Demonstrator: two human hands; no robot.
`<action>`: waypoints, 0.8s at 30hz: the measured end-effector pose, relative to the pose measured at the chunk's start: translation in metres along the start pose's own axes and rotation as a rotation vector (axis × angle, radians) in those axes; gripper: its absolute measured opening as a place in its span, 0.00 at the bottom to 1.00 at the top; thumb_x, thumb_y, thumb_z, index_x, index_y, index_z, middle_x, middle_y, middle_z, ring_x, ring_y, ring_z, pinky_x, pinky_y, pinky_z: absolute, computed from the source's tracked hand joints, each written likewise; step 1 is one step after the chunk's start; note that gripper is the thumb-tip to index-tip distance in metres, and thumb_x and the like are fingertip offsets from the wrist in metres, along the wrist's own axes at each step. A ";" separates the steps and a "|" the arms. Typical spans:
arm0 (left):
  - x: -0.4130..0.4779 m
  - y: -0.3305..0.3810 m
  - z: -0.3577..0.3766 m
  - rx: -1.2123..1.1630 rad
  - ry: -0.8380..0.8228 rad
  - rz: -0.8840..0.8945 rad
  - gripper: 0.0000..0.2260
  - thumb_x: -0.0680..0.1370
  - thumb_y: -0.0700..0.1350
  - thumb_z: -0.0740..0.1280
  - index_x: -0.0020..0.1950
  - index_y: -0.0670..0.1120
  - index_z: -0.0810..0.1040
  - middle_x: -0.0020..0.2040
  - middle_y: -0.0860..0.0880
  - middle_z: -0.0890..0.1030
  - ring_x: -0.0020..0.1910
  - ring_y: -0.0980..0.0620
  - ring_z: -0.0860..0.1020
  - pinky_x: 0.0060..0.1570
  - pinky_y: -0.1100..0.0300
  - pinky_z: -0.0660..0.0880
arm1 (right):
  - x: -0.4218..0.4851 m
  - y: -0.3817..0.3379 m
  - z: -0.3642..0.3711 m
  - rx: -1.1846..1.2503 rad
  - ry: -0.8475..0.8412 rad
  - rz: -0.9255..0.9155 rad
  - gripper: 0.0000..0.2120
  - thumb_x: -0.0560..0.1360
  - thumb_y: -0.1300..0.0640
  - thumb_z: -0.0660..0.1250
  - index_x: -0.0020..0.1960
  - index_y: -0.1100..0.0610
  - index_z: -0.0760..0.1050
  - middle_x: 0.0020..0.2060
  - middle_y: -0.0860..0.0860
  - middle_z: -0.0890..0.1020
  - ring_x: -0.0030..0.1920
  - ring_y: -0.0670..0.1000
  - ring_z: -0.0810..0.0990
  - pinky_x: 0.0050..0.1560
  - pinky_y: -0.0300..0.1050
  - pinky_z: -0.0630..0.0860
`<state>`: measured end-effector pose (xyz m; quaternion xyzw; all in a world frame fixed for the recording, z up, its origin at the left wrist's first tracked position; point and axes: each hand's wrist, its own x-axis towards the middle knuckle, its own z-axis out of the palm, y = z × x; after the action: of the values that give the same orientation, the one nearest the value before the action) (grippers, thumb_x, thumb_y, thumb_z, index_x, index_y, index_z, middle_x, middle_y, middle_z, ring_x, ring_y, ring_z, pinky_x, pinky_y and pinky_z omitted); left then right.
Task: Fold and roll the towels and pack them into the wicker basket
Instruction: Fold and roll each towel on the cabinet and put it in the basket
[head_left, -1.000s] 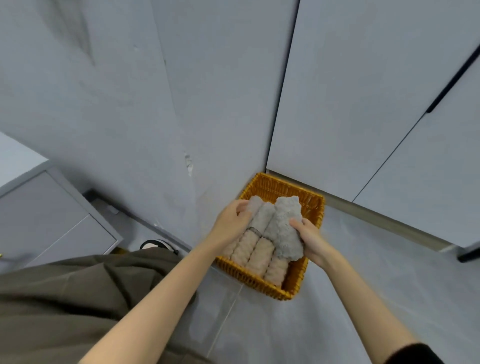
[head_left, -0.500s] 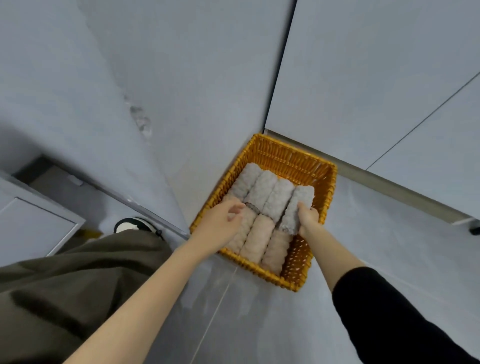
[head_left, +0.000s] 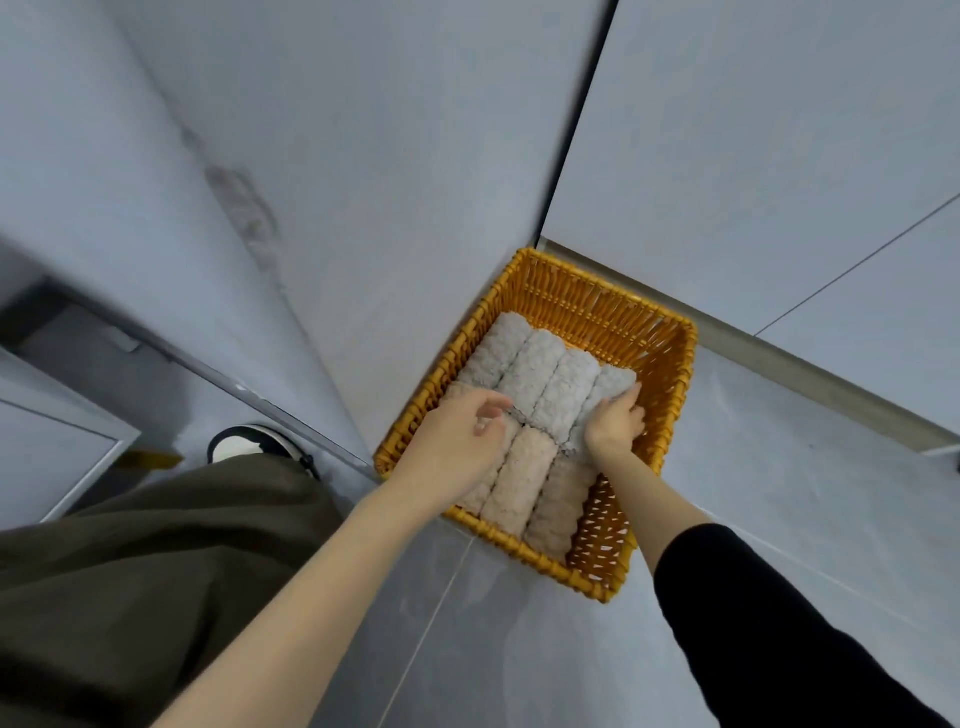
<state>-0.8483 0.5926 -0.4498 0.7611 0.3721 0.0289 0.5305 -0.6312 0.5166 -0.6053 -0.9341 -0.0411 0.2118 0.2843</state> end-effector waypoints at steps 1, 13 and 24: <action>-0.001 0.002 0.000 0.004 -0.002 0.006 0.13 0.81 0.45 0.58 0.64 0.52 0.73 0.60 0.57 0.75 0.57 0.60 0.73 0.52 0.67 0.67 | -0.003 0.000 -0.003 -0.076 0.043 -0.108 0.28 0.82 0.62 0.51 0.78 0.56 0.45 0.74 0.61 0.56 0.73 0.62 0.54 0.71 0.55 0.56; -0.003 0.009 -0.004 -0.016 -0.002 0.004 0.11 0.82 0.46 0.59 0.63 0.54 0.74 0.57 0.58 0.74 0.57 0.58 0.74 0.45 0.72 0.65 | -0.004 0.019 -0.025 -0.640 -0.294 -0.391 0.35 0.79 0.63 0.57 0.77 0.65 0.38 0.77 0.59 0.38 0.77 0.59 0.39 0.76 0.51 0.50; -0.009 0.015 -0.005 0.012 -0.018 0.007 0.12 0.82 0.47 0.58 0.65 0.53 0.73 0.57 0.58 0.74 0.56 0.59 0.74 0.45 0.71 0.67 | 0.004 0.022 -0.022 -0.709 -0.364 -0.317 0.39 0.76 0.73 0.57 0.76 0.65 0.34 0.75 0.61 0.33 0.77 0.61 0.40 0.75 0.51 0.54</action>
<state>-0.8487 0.5886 -0.4325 0.7657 0.3649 0.0216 0.5293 -0.6196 0.4873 -0.6023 -0.9036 -0.3038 0.2996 -0.0373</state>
